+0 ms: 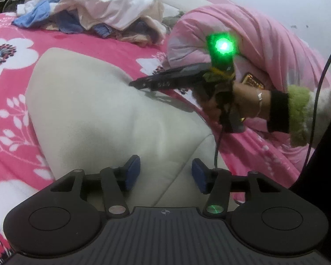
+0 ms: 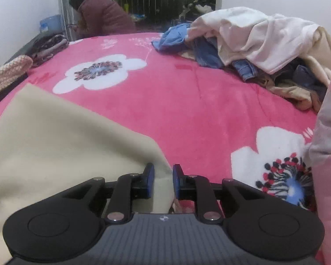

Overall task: Fold clothes
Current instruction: 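Press the folded hoodie flat with the right gripper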

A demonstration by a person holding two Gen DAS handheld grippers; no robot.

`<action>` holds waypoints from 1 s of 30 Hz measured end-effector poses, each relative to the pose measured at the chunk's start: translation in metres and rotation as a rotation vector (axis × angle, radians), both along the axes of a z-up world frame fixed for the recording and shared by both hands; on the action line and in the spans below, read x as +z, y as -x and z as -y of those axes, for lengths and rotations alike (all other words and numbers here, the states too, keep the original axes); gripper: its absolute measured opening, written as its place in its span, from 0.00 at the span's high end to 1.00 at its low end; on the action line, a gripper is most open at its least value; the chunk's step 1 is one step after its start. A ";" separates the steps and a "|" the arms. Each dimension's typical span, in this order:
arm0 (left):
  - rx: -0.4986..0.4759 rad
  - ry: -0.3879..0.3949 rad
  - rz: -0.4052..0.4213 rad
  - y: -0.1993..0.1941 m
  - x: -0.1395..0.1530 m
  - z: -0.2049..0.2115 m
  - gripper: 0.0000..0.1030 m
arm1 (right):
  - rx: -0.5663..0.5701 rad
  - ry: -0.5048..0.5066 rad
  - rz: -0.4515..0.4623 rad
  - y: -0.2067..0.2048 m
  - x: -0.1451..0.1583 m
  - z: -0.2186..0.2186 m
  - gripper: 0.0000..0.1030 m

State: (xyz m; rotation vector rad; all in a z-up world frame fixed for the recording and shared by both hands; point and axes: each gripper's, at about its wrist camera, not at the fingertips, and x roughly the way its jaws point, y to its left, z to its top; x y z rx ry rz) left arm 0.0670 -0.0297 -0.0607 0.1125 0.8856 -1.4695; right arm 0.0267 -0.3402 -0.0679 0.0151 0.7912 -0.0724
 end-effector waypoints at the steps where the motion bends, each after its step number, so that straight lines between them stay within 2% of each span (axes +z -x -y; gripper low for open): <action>1: 0.003 0.001 -0.004 -0.001 -0.001 -0.001 0.48 | -0.019 0.013 -0.007 -0.001 0.010 -0.002 0.83; 4: 0.019 0.012 -0.024 -0.004 -0.003 -0.003 0.48 | -0.037 -0.010 0.052 -0.004 0.041 -0.008 0.83; 7: 0.015 0.025 -0.010 -0.002 -0.004 -0.004 0.46 | 0.119 -0.103 0.165 -0.007 0.074 -0.038 0.84; 9: 0.016 0.036 0.000 0.001 -0.005 -0.005 0.45 | 0.277 -0.164 0.199 -0.014 0.078 -0.064 0.84; 12: 0.039 0.055 0.004 0.003 -0.008 -0.008 0.44 | 0.386 -0.136 0.106 -0.039 0.035 -0.094 0.87; 14: 0.059 0.065 -0.011 0.001 -0.012 -0.009 0.45 | 0.382 -0.087 0.060 -0.049 0.001 -0.097 0.88; 15: 0.063 0.067 -0.008 0.002 -0.012 -0.009 0.44 | 0.369 -0.096 0.054 -0.051 -0.002 -0.092 0.88; 18: 0.069 0.069 0.009 0.006 -0.011 -0.011 0.44 | 0.322 -0.132 0.012 -0.056 0.018 -0.084 0.89; 22: 0.077 0.075 -0.005 0.005 -0.012 -0.013 0.44 | 0.371 -0.148 0.075 -0.042 0.051 -0.095 0.88; 25: 0.081 0.084 0.004 0.007 -0.012 -0.014 0.44 | 0.443 -0.095 0.067 -0.048 0.045 -0.118 0.89; 27: 0.106 0.080 -0.005 0.005 -0.014 -0.016 0.43 | 0.455 -0.070 0.050 -0.058 0.013 -0.123 0.89; 30: 0.110 0.080 -0.029 0.003 -0.015 -0.018 0.43 | 0.425 -0.106 0.051 -0.062 0.002 -0.121 0.89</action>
